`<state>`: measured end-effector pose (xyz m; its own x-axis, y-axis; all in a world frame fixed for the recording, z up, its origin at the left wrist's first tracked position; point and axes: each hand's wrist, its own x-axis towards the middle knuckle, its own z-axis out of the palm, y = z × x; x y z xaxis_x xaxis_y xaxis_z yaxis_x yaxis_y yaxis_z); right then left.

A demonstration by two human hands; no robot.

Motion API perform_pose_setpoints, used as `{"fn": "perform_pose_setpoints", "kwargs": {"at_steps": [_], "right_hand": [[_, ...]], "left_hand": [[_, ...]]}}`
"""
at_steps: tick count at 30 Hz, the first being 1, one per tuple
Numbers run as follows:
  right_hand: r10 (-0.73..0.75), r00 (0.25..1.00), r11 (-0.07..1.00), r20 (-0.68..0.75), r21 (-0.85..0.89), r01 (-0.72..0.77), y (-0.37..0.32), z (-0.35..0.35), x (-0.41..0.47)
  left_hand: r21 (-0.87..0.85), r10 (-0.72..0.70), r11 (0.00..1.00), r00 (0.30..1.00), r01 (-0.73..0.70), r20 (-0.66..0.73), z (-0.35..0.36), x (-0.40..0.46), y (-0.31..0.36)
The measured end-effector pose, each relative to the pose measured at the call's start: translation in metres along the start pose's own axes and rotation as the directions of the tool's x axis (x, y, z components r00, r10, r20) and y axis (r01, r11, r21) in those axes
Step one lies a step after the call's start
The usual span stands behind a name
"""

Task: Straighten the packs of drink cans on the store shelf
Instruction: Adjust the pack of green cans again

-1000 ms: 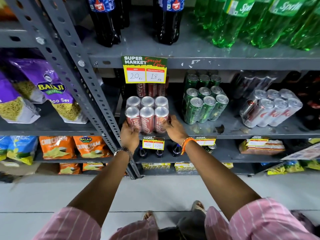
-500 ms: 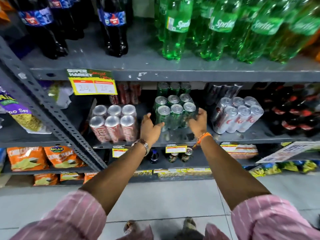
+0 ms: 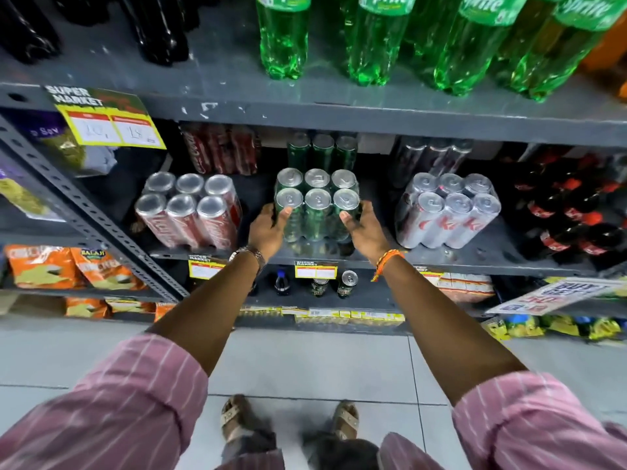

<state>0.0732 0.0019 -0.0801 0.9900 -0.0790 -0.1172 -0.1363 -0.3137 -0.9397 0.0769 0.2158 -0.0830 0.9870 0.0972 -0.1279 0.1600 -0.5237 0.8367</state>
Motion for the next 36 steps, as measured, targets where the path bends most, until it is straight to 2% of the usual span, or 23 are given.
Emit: {"fn": "perform_pose_setpoints", "kwargs": {"at_steps": [8,15,25,36], "right_hand": [[-0.022,0.998,0.998,-0.062,-0.053,0.018,0.006,0.000,-0.024],[0.005,0.999,0.999,-0.041,-0.046,-0.007,0.002,-0.002,-0.027],[-0.019,0.996,0.999,-0.087,-0.043,0.016,0.003,0.002,-0.036],[-0.024,0.990,0.999,-0.141,-0.030,0.020,0.001,0.009,-0.045]], "left_hand": [[-0.026,-0.013,1.000,1.000,0.013,-0.009,0.005,-0.017,-0.006],[-0.011,0.001,1.000,1.000,-0.001,-0.013,0.001,-0.016,-0.006],[-0.075,-0.004,0.997,0.998,-0.001,-0.061,0.003,-0.020,-0.012],[-0.085,0.016,0.996,0.999,-0.020,-0.043,-0.004,-0.028,-0.011]]}}
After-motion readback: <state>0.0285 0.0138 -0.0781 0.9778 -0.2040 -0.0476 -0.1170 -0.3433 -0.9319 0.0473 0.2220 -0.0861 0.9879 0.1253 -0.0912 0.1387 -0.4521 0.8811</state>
